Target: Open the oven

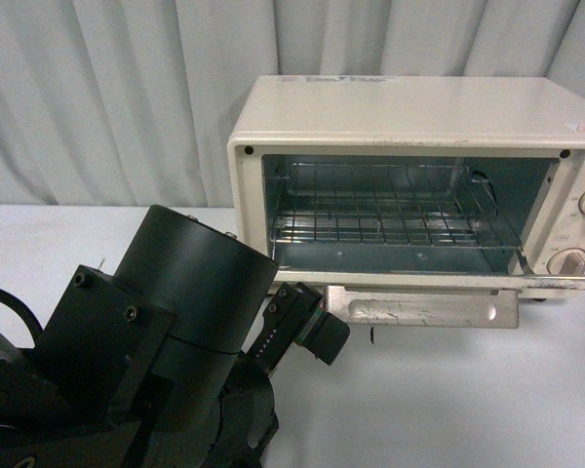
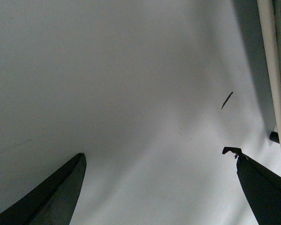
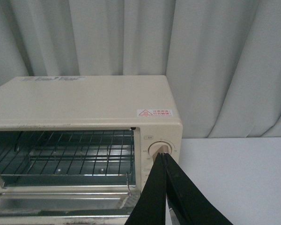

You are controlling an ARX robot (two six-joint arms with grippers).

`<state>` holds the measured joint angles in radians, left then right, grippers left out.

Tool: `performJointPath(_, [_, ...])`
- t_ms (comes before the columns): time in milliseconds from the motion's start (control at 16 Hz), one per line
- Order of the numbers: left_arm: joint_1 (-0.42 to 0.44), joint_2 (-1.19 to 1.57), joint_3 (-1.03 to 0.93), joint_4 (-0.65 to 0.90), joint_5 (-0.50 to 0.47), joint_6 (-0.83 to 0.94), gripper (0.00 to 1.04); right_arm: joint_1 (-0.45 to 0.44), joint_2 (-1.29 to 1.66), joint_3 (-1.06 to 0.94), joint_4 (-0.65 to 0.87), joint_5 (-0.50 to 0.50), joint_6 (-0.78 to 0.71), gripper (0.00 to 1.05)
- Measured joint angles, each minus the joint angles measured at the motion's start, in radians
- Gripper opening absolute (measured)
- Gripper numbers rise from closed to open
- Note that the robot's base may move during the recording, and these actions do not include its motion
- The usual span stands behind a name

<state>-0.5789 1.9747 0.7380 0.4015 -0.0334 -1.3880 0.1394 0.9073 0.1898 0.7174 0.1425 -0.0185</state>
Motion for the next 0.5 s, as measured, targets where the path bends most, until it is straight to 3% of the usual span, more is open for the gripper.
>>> performJointPath(438, [0.000, 0.000, 0.000, 0.000, 0.000, 0.000, 0.98, -0.053, -0.148, -0.085, -0.071, -0.049, 0.001, 0.02])
performJointPath(500, [0.000, 0.000, 0.000, 0.000, 0.000, 0.000, 0.98, -0.087, -0.179, -0.095, -0.091, -0.105, 0.001, 0.02])
